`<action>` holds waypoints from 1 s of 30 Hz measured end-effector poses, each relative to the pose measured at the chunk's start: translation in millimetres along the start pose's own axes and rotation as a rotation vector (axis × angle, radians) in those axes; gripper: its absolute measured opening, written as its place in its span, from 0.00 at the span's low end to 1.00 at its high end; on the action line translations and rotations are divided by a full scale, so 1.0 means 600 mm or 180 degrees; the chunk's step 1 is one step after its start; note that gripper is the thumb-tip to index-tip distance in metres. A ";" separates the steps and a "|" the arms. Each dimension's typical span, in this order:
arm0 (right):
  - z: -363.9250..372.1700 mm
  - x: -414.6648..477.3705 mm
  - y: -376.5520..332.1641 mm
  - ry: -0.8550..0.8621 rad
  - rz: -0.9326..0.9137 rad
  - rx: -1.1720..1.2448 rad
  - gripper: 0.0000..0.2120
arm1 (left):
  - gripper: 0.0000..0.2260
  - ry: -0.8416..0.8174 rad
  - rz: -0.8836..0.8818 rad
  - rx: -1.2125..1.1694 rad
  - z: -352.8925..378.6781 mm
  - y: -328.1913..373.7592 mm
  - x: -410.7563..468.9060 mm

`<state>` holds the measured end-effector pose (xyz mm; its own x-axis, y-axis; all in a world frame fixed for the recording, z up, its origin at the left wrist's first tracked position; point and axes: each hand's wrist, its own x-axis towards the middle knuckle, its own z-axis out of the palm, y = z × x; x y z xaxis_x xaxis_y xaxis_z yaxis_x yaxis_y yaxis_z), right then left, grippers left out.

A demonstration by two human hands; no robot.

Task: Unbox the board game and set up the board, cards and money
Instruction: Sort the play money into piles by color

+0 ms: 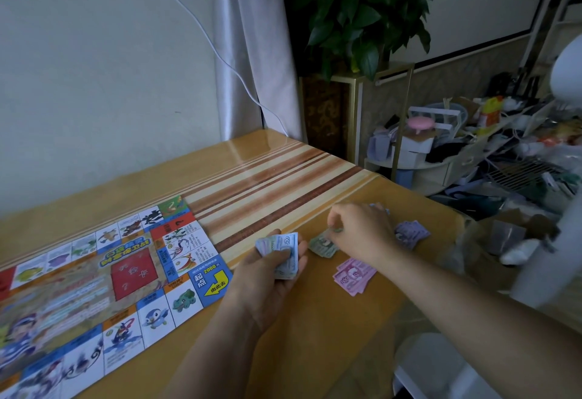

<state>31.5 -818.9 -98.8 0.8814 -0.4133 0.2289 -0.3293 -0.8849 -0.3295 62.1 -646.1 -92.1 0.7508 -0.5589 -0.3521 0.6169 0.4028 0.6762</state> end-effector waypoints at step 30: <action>-0.014 0.063 0.144 0.0288 0.0816 0.0068 0.09 | 0.12 -0.0199 -0.0181 0.0113 0.038 -0.008 0.011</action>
<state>33.4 -912.4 -110.9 0.7360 -0.6416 0.2162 -0.5297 -0.7445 -0.4063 58.7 -668.2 -83.1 0.6978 -0.6248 -0.3503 0.6487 0.3437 0.6791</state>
